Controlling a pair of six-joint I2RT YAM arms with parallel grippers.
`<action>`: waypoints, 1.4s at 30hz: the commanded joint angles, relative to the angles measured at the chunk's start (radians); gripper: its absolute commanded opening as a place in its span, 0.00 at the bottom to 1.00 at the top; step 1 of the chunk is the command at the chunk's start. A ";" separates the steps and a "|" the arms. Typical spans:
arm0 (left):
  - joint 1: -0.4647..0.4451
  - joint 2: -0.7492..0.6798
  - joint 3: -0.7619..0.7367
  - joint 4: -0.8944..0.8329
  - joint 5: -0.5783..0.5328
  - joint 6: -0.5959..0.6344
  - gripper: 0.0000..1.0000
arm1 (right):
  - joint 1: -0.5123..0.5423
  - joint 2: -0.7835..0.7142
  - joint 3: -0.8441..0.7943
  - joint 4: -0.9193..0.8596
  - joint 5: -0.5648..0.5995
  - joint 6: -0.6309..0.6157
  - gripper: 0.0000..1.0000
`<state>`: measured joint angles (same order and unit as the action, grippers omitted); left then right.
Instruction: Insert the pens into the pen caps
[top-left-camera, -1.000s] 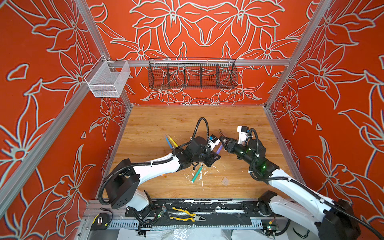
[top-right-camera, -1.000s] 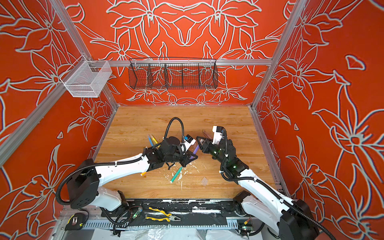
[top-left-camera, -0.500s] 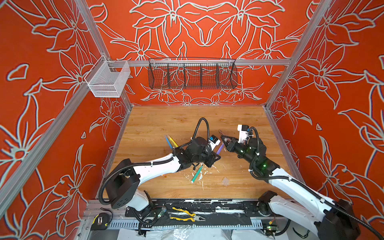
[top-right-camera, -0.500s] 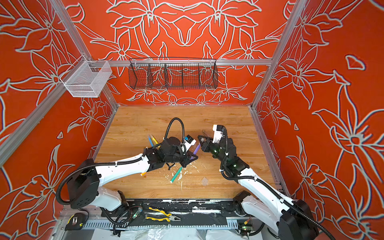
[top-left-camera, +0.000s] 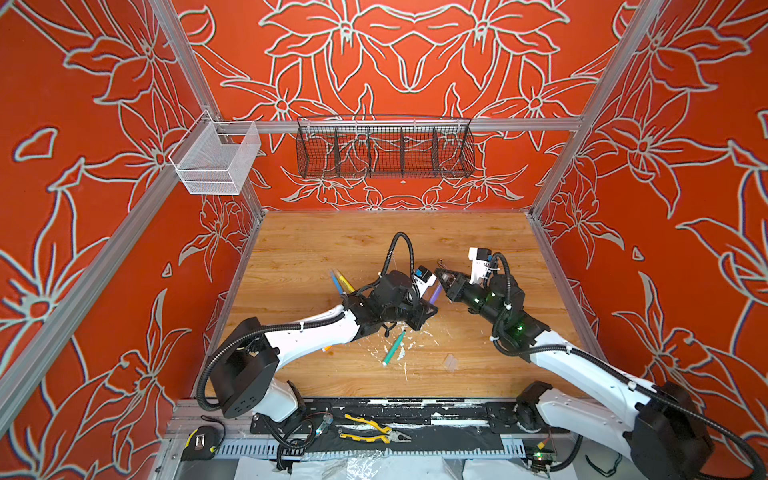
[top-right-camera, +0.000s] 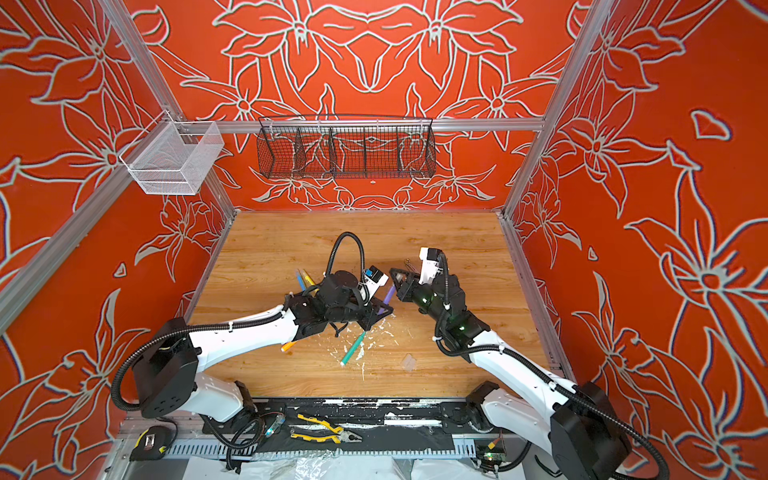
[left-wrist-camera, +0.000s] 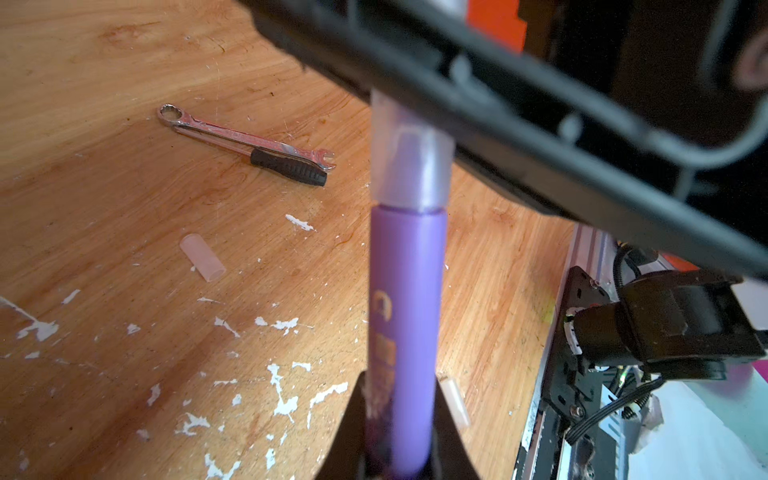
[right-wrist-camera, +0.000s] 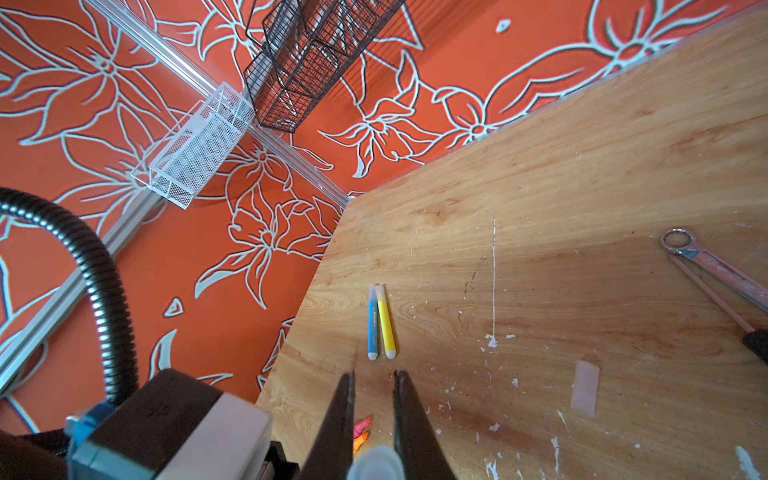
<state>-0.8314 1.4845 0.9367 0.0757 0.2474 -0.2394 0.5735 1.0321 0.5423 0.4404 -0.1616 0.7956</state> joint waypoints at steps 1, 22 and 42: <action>0.060 -0.032 0.066 0.041 -0.126 -0.047 0.00 | 0.037 0.020 0.005 0.003 -0.056 -0.020 0.00; 0.156 -0.038 0.086 0.056 -0.123 -0.048 0.00 | 0.179 0.143 0.001 0.119 -0.035 -0.013 0.00; 0.229 -0.065 0.315 -0.021 -0.299 -0.023 0.00 | 0.262 0.178 -0.028 0.213 -0.013 0.024 0.00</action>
<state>-0.7300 1.4204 1.1244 -0.2630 0.2630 -0.1650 0.7361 1.1919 0.5755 0.7876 0.0662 0.8051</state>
